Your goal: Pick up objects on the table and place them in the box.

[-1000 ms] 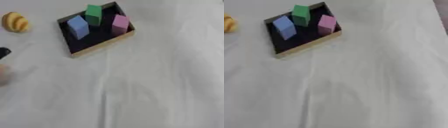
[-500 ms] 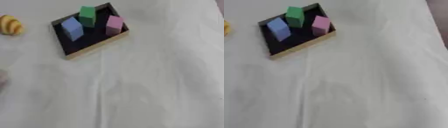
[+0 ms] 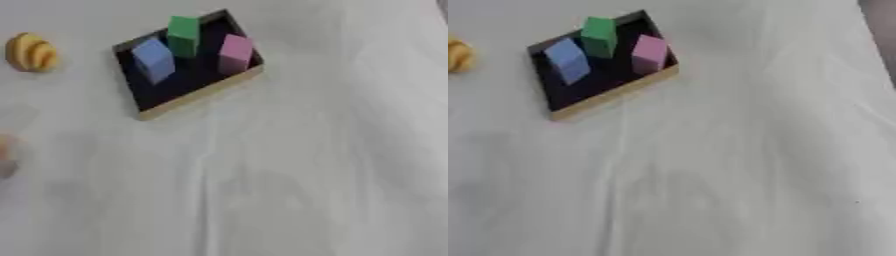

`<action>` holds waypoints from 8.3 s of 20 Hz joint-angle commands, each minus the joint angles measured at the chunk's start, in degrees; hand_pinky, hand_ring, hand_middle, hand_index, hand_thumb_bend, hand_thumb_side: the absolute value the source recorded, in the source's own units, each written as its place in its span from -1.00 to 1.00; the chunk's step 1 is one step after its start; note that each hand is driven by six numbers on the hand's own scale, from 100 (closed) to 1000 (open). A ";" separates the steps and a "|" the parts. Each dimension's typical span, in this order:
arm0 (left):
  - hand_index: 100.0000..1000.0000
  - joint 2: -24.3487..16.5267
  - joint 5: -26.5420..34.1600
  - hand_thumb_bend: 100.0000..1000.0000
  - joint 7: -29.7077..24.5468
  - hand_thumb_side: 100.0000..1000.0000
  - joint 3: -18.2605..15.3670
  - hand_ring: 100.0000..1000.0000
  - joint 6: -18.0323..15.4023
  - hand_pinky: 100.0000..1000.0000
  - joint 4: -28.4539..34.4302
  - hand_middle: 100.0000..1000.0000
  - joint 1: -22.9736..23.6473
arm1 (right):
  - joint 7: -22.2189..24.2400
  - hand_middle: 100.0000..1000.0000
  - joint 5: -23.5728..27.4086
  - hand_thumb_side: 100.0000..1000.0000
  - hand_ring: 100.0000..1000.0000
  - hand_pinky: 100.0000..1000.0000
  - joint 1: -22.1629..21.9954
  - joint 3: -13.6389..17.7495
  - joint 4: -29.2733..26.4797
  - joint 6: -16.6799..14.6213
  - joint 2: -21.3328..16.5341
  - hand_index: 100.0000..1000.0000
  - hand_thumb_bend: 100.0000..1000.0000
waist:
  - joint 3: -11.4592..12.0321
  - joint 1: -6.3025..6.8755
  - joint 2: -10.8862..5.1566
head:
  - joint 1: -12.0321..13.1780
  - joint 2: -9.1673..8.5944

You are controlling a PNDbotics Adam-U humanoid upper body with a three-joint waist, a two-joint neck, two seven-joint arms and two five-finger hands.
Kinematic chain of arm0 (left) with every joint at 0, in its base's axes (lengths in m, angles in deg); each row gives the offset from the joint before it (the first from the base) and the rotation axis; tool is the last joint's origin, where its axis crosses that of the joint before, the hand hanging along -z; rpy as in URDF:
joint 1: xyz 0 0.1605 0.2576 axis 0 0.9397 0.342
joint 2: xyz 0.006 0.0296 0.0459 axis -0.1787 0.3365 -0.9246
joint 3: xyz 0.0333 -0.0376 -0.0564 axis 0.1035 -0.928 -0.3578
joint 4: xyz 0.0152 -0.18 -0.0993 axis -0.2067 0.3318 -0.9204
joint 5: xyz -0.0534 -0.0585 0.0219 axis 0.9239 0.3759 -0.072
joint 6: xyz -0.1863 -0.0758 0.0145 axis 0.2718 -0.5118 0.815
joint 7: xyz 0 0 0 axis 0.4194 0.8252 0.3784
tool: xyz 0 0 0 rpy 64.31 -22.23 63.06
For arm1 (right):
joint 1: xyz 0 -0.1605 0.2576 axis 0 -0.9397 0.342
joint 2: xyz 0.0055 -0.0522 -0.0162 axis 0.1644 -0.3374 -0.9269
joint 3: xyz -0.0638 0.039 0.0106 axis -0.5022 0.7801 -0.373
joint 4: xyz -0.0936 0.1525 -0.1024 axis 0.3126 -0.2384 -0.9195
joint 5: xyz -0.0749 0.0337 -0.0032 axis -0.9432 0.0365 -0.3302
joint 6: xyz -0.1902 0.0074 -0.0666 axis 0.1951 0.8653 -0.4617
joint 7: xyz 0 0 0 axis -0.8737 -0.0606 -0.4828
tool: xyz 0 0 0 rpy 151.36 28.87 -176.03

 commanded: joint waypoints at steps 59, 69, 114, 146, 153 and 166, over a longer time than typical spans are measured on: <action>0.74 0.10 -2.87 -0.10 -6.93 -1.00 6.20 0.66 -0.85 0.69 -16.81 0.59 -5.81 | 0.90 0.72 0.46 0.18 0.74 0.85 -1.35 -0.84 1.14 0.46 0.07 0.64 -1.00 | -1.73 0.47 -3.38 | 5.69 1.40; 0.74 0.70 -7.29 -0.02 -8.51 -1.00 7.60 0.64 -2.51 0.66 -19.61 0.60 -6.55 | 1.07 0.72 0.85 0.19 0.74 0.86 -1.42 -0.71 1.49 -0.06 0.41 0.65 -1.00 | -1.96 0.39 -3.16 | 6.04 1.30; 0.07 18.63 -4.90 -1.00 -8.36 -0.92 22.07 0.10 -4.65 0.16 -15.81 0.01 -37.30 | 3.28 0.72 0.27 0.18 0.74 0.87 0.93 -2.90 2.01 0.22 2.60 0.65 -1.00 | -4.28 1.84 -4.96 | 2.26 2.94; 0.81 24.95 -7.91 -0.16 -13.34 -0.57 23.20 0.54 -8.65 0.62 -26.05 0.50 -42.73 | 3.15 0.72 1.14 0.20 0.74 0.87 0.31 -3.01 2.44 0.05 2.89 0.65 -1.00 | -3.73 2.08 -4.85 | 0.24 3.16; 0.71 21.82 -7.80 -0.44 -10.02 -0.83 20.13 0.50 -6.18 0.57 -23.71 0.45 -41.64 | 3.16 0.72 1.15 0.20 0.74 0.87 -0.02 -2.95 2.41 0.01 2.56 0.65 -1.00 | -3.31 2.01 -5.05 | 0.15 3.28; 0.81 11.95 -10.97 -0.18 -3.54 -0.80 11.76 0.60 -1.51 0.63 -32.47 0.54 -36.44 | 2.83 0.72 1.58 0.21 0.74 0.88 -0.35 -2.59 2.00 -0.06 1.85 0.66 -1.00 | -2.76 1.76 -4.24 | 0.11 2.74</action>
